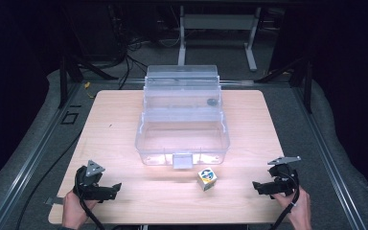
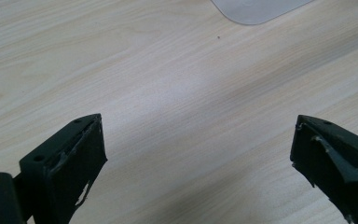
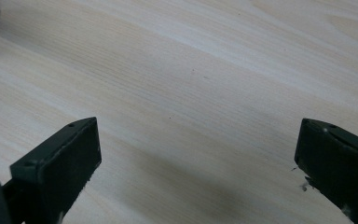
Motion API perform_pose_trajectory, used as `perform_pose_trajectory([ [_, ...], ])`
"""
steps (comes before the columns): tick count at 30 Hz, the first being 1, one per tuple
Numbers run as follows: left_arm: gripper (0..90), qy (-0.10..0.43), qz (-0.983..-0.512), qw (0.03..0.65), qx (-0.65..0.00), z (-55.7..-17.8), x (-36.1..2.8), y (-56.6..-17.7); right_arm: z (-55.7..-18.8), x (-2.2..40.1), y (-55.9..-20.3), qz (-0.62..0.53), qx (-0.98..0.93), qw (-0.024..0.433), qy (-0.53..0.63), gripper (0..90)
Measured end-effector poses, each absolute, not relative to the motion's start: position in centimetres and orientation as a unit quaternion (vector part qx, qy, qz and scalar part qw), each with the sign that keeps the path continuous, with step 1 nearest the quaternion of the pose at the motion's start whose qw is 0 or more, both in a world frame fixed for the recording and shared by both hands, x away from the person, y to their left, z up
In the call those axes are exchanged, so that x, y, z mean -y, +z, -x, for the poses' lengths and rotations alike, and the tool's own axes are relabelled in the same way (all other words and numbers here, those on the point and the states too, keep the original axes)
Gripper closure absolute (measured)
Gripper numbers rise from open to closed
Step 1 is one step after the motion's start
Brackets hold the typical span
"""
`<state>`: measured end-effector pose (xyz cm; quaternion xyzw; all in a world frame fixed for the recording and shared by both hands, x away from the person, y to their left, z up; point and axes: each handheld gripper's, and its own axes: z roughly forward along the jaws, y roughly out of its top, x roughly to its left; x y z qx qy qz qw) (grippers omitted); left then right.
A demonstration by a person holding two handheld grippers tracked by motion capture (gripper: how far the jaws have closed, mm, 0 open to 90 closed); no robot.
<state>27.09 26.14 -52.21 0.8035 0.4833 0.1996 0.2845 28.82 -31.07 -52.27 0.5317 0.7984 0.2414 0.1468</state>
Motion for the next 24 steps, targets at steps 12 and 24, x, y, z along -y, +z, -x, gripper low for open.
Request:
perform_pose_trajectory([
  [12,0.1,0.200,-0.813,0.269,-0.476,-27.2,-25.8,-52.4,-28.5,29.5,-51.8,-0.513,-0.815,0.130,0.237,0.0],
  [24,0.0,0.199,-0.822,0.257,-0.467,-27.3,-25.5,-52.6,-28.0,26.8,-50.8,-0.489,-0.835,0.142,0.207,0.0],
])
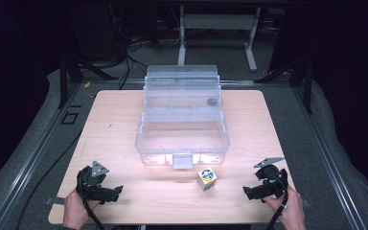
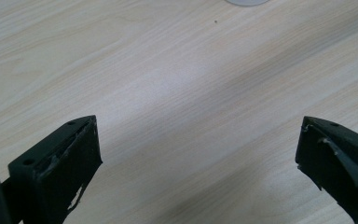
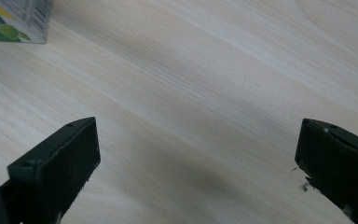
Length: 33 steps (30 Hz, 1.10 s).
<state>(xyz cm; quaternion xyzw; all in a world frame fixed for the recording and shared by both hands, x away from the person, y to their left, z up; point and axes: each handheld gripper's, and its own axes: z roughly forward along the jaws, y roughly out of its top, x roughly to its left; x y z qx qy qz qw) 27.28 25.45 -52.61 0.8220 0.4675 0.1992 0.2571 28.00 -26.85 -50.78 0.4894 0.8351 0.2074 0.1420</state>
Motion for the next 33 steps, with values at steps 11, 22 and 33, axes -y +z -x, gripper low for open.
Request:
perform_pose_trajectory([
  [11,0.0,0.205,-0.819,0.257,-0.470,-27.2,-25.3,-52.7,-27.2,24.6,-49.9,-0.469,-0.848,0.120,0.217,0.0],
  [22,0.0,0.205,-0.818,0.258,-0.471,-27.0,-25.4,-52.6,-28.3,22.1,-48.8,-0.449,-0.866,0.074,0.207,0.0],
  [33,0.0,0.199,-0.822,0.258,-0.466,-27.0,-25.4,-52.8,-29.9,18.2,-47.4,-0.409,-0.894,0.043,0.176,0.0],
])
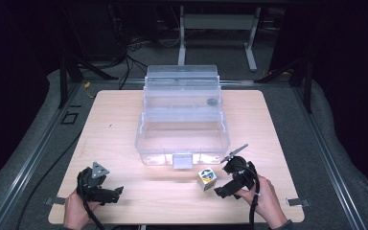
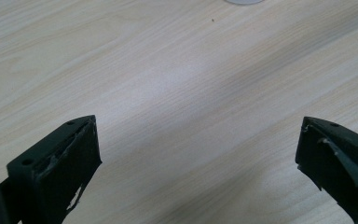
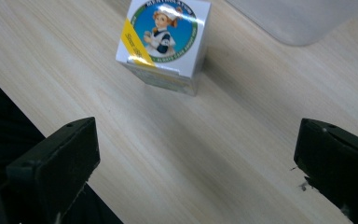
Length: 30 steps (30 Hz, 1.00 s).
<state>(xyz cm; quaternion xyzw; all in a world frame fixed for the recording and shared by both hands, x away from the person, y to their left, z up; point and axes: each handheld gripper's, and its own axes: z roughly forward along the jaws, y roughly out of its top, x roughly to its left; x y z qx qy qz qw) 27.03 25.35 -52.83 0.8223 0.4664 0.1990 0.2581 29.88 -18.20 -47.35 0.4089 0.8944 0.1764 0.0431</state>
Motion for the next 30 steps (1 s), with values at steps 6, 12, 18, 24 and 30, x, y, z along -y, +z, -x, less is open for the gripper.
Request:
perform_pose_trajectory([
  [6,0.0,0.204,-0.818,0.261,-0.470,-27.0,-25.4,-52.8,-30.8,16.1,-47.1,-0.390,-0.903,0.034,0.178,2.2],
  [12,0.0,0.200,-0.821,0.260,-0.467,-27.0,-25.4,-52.8,-32.1,14.1,-47.2,-0.387,-0.906,0.033,0.169,6.6],
  [18,0.0,0.202,-0.822,0.259,-0.466,-27.1,-25.4,-53.0,-33.2,12.4,-48.0,-0.375,-0.913,0.025,0.159,14.8],
  [24,0.0,0.198,-0.823,0.261,-0.464,-27.1,-25.3,-53.1,-33.9,11.6,-48.7,-0.376,-0.916,0.024,0.140,28.2],
  [30,0.0,0.197,-0.823,0.259,-0.465,-27.2,-25.4,-53.2,-34.1,11.7,-48.7,-0.369,-0.921,0.028,0.121,34.4],
])
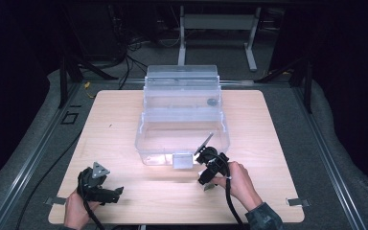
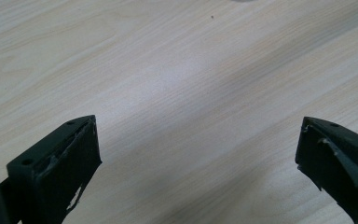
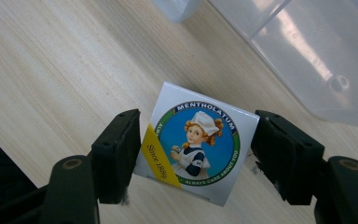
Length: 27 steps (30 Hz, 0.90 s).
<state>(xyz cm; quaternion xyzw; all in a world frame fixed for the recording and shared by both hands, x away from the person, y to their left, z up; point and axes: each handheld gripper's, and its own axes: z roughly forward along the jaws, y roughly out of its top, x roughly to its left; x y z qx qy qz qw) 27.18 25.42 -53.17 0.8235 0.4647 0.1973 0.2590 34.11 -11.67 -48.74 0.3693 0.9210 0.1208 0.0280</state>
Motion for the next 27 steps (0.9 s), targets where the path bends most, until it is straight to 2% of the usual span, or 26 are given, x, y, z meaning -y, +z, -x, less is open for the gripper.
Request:
perform_pose_trajectory([
  [5,0.0,0.195,-0.825,0.257,-0.464,-27.2,-25.4,-53.2,-34.2,12.2,-48.6,-0.370,-0.922,0.029,0.113,38.1],
  [13,0.0,0.194,-0.827,0.255,-0.462,-27.2,-25.3,-53.2,-34.4,11.9,-48.6,-0.371,-0.920,0.018,0.123,38.2],
  [19,0.0,0.190,-0.828,0.255,-0.462,-27.2,-25.3,-53.3,-34.9,11.0,-49.0,-0.377,-0.920,0.023,0.109,43.5],
  [27,0.0,0.190,-0.828,0.255,-0.462,-27.3,-25.4,-53.4,-34.9,11.0,-49.0,-0.364,-0.925,0.029,0.107,45.2],
])
